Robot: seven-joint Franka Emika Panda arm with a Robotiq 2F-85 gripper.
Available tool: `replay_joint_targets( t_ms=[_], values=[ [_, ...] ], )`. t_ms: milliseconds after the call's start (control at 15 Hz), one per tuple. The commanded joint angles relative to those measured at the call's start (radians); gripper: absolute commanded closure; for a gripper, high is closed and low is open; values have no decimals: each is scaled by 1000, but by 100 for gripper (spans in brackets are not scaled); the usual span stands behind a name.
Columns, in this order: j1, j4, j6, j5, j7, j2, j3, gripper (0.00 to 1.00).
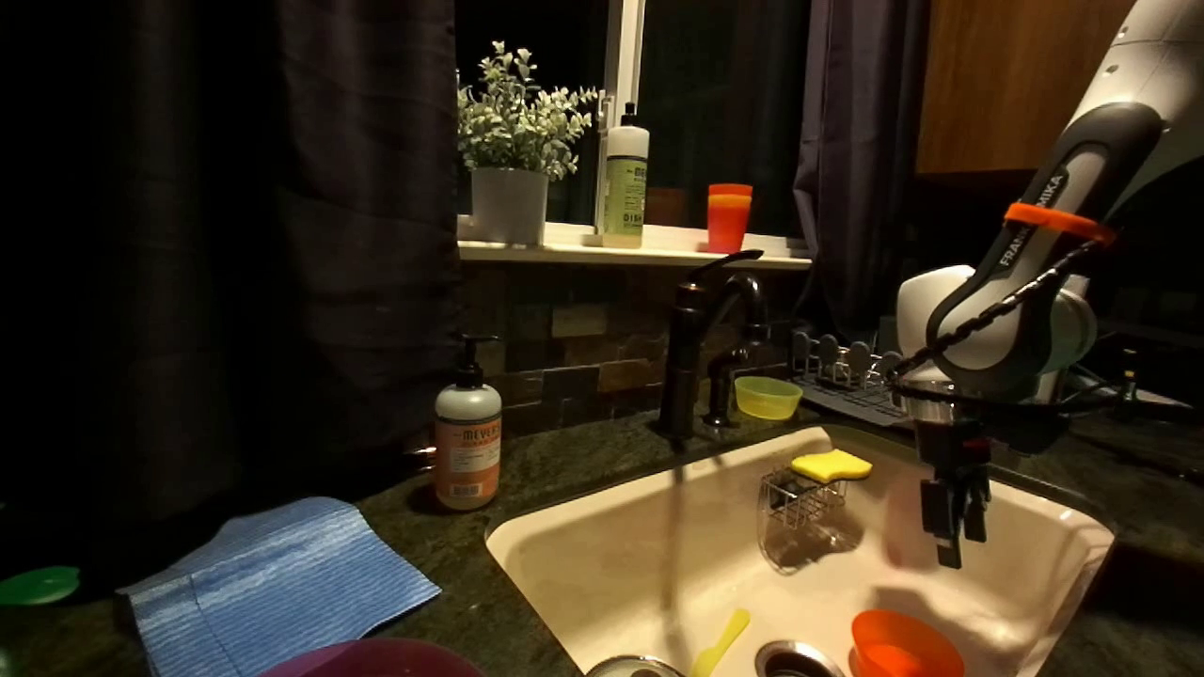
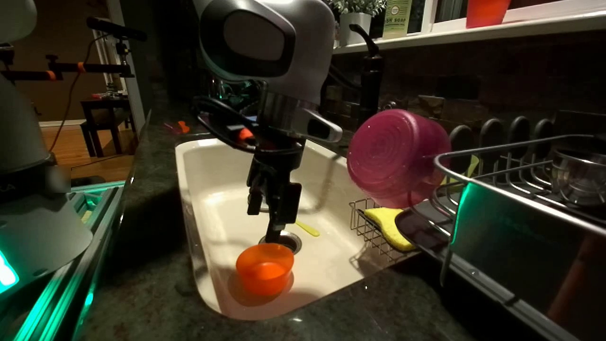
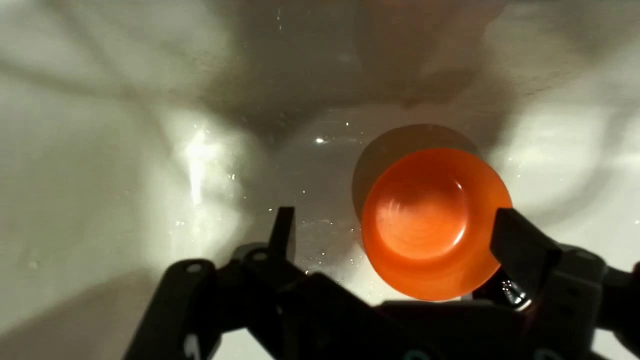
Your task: Remove the orange bowl from the sink and put it on the dish drying rack
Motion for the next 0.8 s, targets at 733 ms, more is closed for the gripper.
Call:
replay_joint_targets(
  t_ms=[733],
  values=[
    [-2, 109, 405, -26, -107, 364, 34, 0]
  ],
)
